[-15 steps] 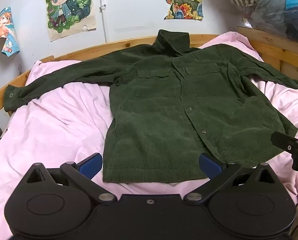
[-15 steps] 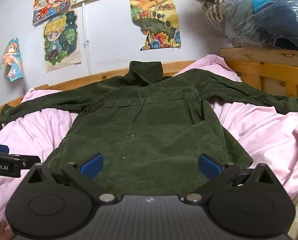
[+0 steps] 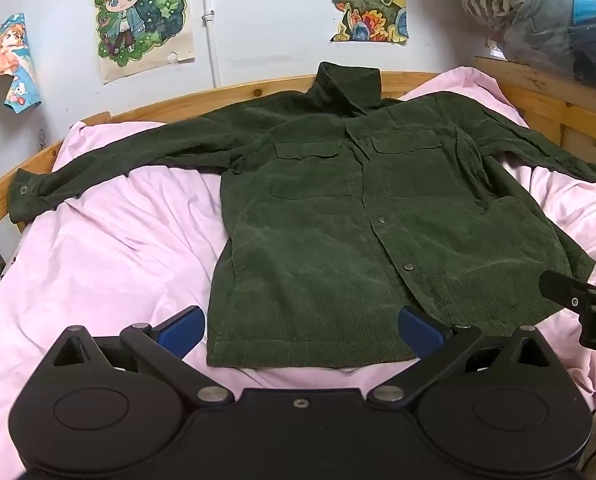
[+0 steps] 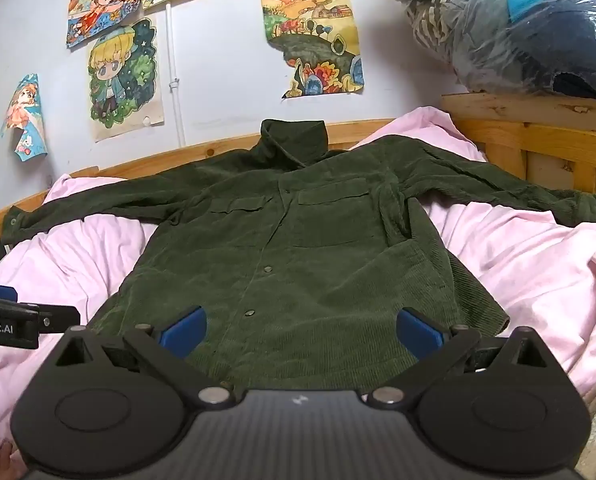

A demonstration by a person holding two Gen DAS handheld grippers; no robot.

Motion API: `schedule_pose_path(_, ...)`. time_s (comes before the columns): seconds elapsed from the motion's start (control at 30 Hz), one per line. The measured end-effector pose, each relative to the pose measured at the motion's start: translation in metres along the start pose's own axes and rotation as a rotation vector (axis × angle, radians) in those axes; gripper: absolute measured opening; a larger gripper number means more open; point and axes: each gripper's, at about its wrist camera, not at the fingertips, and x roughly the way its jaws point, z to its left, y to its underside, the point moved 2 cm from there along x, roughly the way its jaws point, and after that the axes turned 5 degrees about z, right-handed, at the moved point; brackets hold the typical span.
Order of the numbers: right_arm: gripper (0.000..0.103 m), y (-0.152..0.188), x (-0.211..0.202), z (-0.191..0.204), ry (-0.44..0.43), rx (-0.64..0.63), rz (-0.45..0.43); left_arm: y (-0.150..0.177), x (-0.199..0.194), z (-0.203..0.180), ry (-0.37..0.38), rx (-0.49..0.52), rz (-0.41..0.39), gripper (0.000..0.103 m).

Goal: Fold large clothes

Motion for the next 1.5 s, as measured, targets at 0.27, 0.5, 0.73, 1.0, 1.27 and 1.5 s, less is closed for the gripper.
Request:
schedule_pose_path(0.27,0.103,0.0018,0.0003,0.0006,0.000,0.000,0.001,0.0004,-0.0009,0.0003,0.001,0.006,-0.002,0.102)
schedule_pose_path(0.5,0.103,0.0064,0.0039,0.0028,0.000,-0.001,0.007,-0.0005,-0.0014,0.0005,-0.002,0.002,-0.003,0.102)
schedule_pose_path(0.73,0.103,0.0063,0.0040,0.0028,-0.001,-0.001,0.007,-0.0008,-0.0016,0.0010,0.000,0.004,-0.005,0.102)
schedule_pose_path(1.0,0.103,0.0095,0.0078,0.0017,0.002,0.004,0.024,-0.0006,-0.0014,0.0011,-0.007,0.008,0.000,0.102)
schedule_pose_path(1.27,0.103,0.0087,0.0078,0.0012,0.001,0.005,0.025,-0.0007,-0.0009,0.0008,-0.008,0.007,0.000,0.102)
schedule_pose_path(1.5,0.103,0.0086,0.0079,0.0011,0.001,0.004,0.026,-0.0005,-0.0007,0.0008,-0.008,0.008,0.000,0.102)
